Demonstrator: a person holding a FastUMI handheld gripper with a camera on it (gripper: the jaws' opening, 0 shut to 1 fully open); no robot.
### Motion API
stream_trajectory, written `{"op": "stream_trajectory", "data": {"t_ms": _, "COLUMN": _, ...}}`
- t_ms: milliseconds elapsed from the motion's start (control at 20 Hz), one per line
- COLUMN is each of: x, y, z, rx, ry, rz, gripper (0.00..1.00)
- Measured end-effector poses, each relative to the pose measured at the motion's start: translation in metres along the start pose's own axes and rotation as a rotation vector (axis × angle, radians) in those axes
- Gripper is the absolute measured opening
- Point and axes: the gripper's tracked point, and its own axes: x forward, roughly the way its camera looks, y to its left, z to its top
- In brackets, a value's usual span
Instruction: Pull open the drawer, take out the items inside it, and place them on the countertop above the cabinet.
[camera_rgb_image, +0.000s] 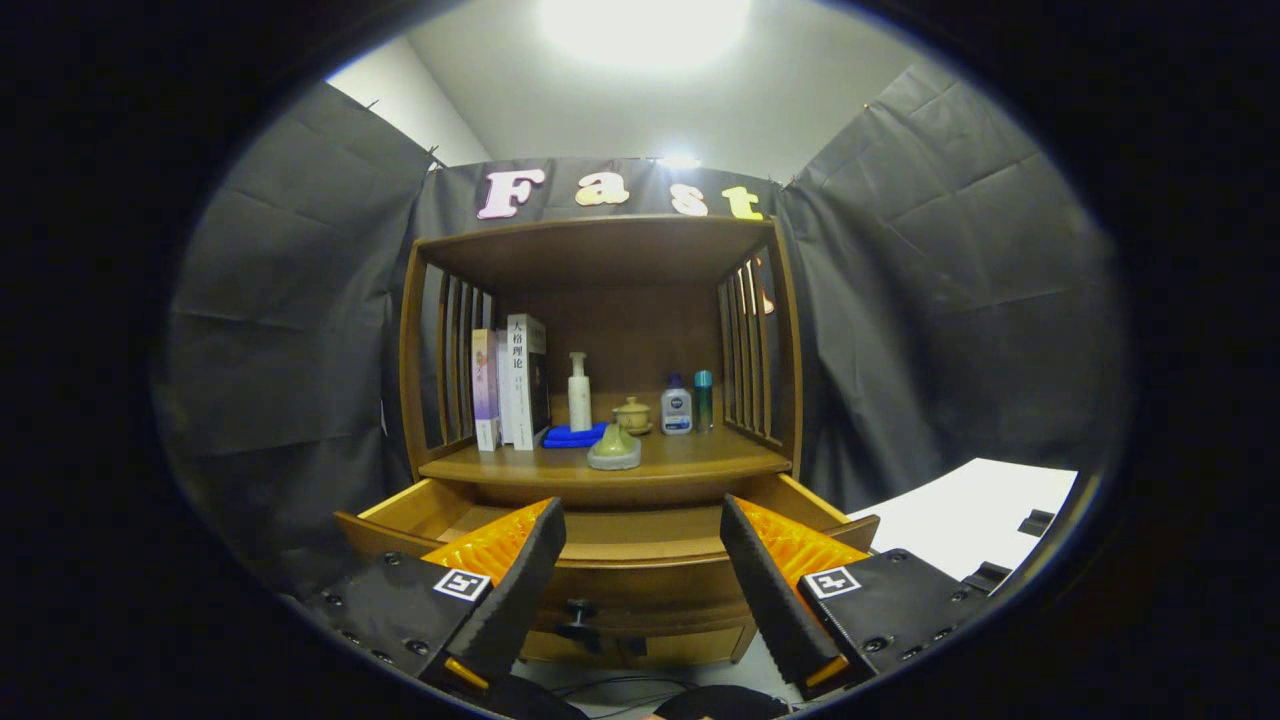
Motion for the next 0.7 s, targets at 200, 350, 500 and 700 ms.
{"op": "stream_trajectory", "data": {"t_ms": 200, "x": 0.009, "y": 0.009, "z": -0.032, "rx": 0.011, "ry": 0.060, "rz": 0.021, "gripper": 0.98}}
{"op": "stream_trajectory", "data": {"t_ms": 350, "x": 0.019, "y": 0.014, "z": -0.053, "rx": -0.003, "ry": 0.103, "rz": 0.018, "gripper": 0.98}}
{"op": "stream_trajectory", "data": {"t_ms": 500, "x": 0.032, "y": 0.023, "z": -0.077, "rx": 0.016, "ry": 0.134, "rz": 0.035, "gripper": 0.98}}
{"op": "stream_trajectory", "data": {"t_ms": 700, "x": 0.049, "y": 0.027, "z": -0.101, "rx": -0.005, "ry": 0.187, "rz": 0.036, "gripper": 0.98}}
